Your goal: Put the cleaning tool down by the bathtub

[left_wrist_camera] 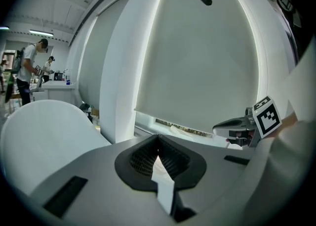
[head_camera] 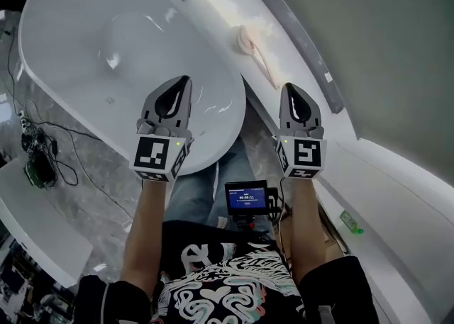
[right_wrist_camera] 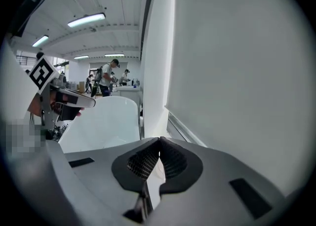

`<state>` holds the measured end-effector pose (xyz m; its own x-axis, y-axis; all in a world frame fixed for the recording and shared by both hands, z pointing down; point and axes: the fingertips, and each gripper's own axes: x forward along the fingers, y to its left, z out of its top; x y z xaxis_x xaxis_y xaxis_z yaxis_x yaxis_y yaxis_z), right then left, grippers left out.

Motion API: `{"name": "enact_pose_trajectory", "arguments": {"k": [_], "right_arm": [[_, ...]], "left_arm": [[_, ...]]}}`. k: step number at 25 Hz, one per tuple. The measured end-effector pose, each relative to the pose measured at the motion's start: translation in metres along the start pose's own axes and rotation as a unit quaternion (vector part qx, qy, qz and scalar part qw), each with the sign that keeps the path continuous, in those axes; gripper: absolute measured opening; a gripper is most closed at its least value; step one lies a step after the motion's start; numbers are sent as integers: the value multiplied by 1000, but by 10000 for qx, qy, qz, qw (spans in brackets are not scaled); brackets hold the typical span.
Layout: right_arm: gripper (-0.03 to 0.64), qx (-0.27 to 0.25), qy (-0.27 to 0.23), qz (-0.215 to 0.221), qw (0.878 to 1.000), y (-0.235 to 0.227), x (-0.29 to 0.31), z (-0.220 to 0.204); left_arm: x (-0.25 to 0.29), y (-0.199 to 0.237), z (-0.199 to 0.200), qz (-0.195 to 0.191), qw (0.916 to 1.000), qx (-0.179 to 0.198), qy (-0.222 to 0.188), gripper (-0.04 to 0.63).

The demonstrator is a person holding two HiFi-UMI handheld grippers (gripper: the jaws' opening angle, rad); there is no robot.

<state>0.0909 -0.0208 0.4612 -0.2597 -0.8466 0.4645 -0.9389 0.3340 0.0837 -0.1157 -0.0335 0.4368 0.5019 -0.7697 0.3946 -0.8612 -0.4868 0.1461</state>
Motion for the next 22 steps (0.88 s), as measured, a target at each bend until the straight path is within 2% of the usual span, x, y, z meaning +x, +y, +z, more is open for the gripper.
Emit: {"name": "enact_pose_trajectory", "arguments": {"k": [6,15,18,22], "right_arm": [[28,169,-283,-283,9991,-15,-36,43],[28,299,-632,-369,9969,-26,-82,100],[28,380,-776,-357,9956,-26,-95,121],[28,519,-933,-433,9933,-32,-113,149]], "left_arm": [[-14,-11,51,-106,9990,396,-151,15],[-33,-26,120,-154,9974,428,-558,15],[-41,-31,135,-179,9972,482,-538,15],[-54,-39,165,-238,9958,495,-727,15]]}}
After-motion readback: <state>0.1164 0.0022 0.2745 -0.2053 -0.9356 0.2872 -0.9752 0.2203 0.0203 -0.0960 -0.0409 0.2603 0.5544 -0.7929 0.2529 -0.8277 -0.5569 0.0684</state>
